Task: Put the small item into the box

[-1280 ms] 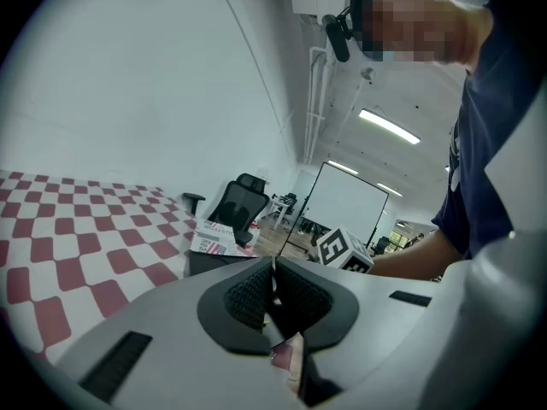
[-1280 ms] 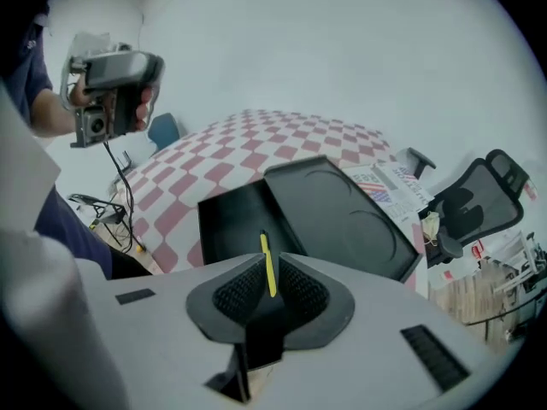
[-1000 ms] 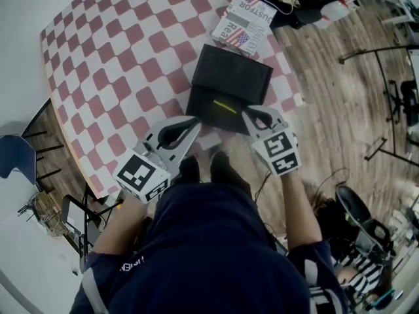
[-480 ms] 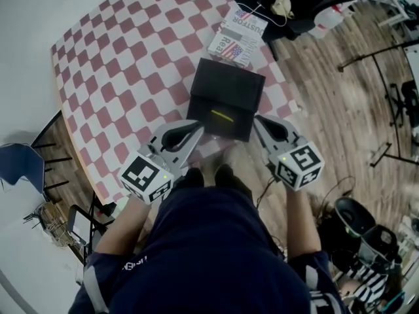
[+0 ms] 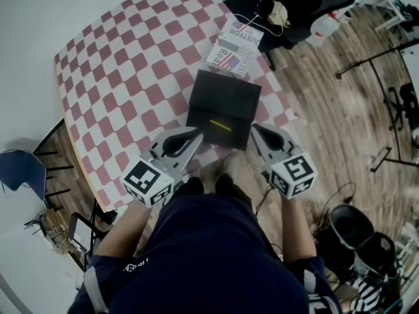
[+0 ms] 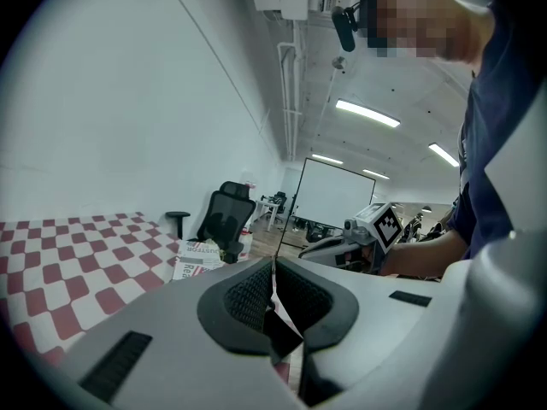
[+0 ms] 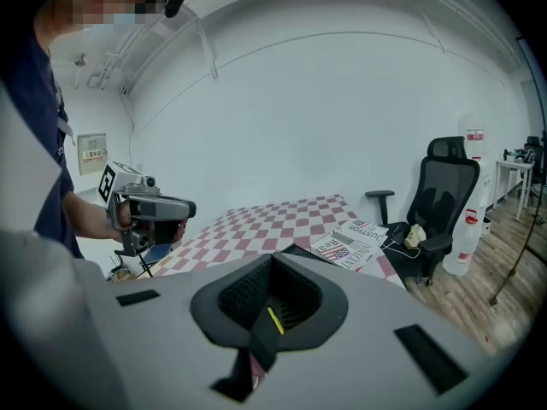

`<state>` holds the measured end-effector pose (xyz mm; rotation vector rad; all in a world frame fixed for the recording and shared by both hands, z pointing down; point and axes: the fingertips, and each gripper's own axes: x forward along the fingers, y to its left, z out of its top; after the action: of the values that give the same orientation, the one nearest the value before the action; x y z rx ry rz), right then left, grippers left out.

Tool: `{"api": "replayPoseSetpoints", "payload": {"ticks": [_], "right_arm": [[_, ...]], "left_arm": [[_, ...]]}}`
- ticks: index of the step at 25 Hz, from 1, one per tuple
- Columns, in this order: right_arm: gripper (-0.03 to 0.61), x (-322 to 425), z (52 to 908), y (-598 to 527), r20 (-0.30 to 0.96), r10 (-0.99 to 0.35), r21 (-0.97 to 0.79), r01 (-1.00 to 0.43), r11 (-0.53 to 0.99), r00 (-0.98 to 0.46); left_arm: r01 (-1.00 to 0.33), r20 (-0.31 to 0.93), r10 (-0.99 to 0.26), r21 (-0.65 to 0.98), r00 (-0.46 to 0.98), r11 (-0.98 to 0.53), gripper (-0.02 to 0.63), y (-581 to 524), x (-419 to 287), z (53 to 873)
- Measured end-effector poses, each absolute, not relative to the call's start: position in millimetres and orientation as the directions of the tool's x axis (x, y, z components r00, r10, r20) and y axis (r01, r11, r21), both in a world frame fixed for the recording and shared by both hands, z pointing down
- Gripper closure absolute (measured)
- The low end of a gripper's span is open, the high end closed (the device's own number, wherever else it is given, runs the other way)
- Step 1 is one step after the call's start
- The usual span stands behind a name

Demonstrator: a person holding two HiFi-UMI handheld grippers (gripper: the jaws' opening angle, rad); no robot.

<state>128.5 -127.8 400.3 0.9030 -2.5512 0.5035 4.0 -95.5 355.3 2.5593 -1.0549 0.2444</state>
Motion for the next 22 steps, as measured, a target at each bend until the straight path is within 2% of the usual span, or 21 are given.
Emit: {"api": "replayPoseSetpoints", "payload": {"ticks": [22], "right_arm": [[0.563,115,415,-129,0.527,-0.487,-0.176,-0.651,0.739,-0.696]], "left_arm": [[-0.697,0.294,-0.632,0.287,0.717,-0.657,0.575,-100,4,365]]}}
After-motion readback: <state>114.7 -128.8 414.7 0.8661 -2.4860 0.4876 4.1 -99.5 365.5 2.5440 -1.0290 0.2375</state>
